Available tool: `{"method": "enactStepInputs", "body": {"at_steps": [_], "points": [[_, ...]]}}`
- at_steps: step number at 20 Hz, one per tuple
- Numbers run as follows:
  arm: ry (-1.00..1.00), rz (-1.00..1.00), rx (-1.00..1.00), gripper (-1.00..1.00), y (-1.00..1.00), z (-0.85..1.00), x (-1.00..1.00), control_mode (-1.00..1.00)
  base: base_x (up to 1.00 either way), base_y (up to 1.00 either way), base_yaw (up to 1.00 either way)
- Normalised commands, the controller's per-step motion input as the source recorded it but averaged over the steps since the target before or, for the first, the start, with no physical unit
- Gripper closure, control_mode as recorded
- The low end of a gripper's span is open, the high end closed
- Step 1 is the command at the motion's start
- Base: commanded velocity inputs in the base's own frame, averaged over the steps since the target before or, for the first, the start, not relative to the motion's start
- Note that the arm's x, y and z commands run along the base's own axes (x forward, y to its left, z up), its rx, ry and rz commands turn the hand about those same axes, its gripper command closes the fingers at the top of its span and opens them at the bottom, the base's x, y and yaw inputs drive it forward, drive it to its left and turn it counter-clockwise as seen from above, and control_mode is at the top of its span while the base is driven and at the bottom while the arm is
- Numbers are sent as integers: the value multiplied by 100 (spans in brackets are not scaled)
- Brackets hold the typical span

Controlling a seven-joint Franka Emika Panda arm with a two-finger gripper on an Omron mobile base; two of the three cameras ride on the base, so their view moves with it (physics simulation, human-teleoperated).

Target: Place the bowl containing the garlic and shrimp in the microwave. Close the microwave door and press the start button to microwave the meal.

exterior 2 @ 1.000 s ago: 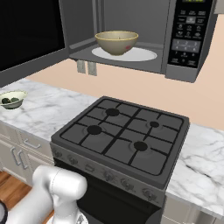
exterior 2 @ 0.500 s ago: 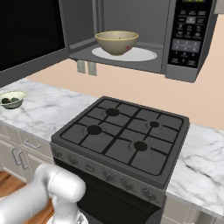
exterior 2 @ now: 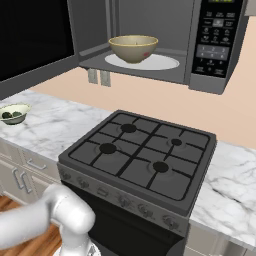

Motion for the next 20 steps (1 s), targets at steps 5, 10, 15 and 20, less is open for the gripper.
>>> {"method": "enactStepInputs", "body": {"at_steps": [5,10,15,20], "points": [[0,-30,0,-100,-31,0,14,-100,0,0,0],[-1,-33,1,-100,-91,3,-26,-100,0,0,0],[-5,-34,7,-100,-100,20,-29,-100,0,0,0],[-6,-29,8,-100,-100,11,-49,-100,0,0,0]]}}
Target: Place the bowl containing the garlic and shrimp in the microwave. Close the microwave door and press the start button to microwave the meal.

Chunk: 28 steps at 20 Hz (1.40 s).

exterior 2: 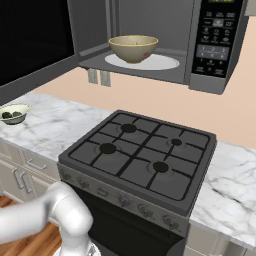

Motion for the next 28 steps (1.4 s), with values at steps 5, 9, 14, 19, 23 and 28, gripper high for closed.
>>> {"method": "enactStepInputs", "body": {"at_steps": [5,9,14,19,23,28], "points": [[-11,-24,6,-100,-100,0,-64,-100,0,0,0],[-13,-14,8,-100,-100,0,-52,-100,0,0,0],[-9,-4,10,-100,-100,0,-14,-100,0,0,0],[-2,0,11,-100,-100,0,9,-100,0,0,0],[0,6,12,-100,-100,0,43,-100,0,0,0],[4,22,13,-100,-96,0,63,-100,0,0,0]]}}
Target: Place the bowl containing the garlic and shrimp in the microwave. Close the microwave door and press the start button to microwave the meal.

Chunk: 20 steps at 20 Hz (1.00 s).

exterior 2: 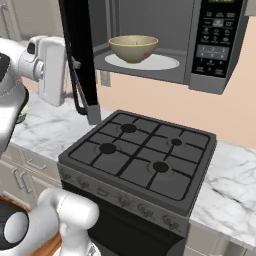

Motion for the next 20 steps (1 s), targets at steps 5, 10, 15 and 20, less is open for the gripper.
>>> {"method": "enactStepInputs", "body": {"at_steps": [5,10,15,20], "points": [[10,38,12,-100,-61,0,91,-100,0,0,0],[6,37,7,-100,-36,-5,96,-100,0,0,0],[3,37,6,-100,-41,-9,100,-100,0,0,0],[4,36,7,-100,-44,-10,100,-100,0,0,0]]}}
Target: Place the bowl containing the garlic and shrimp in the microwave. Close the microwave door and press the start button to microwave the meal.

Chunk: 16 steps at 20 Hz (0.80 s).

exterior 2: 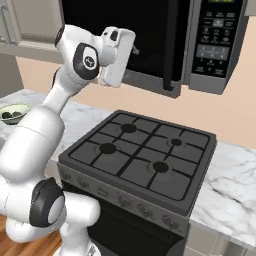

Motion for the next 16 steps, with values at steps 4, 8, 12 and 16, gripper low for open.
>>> {"method": "enactStepInputs", "body": {"at_steps": [4,8,12,16], "points": [[4,33,8,-100,-41,-4,100,-100,0,0,0],[5,28,7,-100,-33,-1,100,-100,0,0,0],[3,26,6,-100,-33,0,99,-100,0,0,0],[0,23,3,-100,-44,0,25,-100,0,0,0]]}}
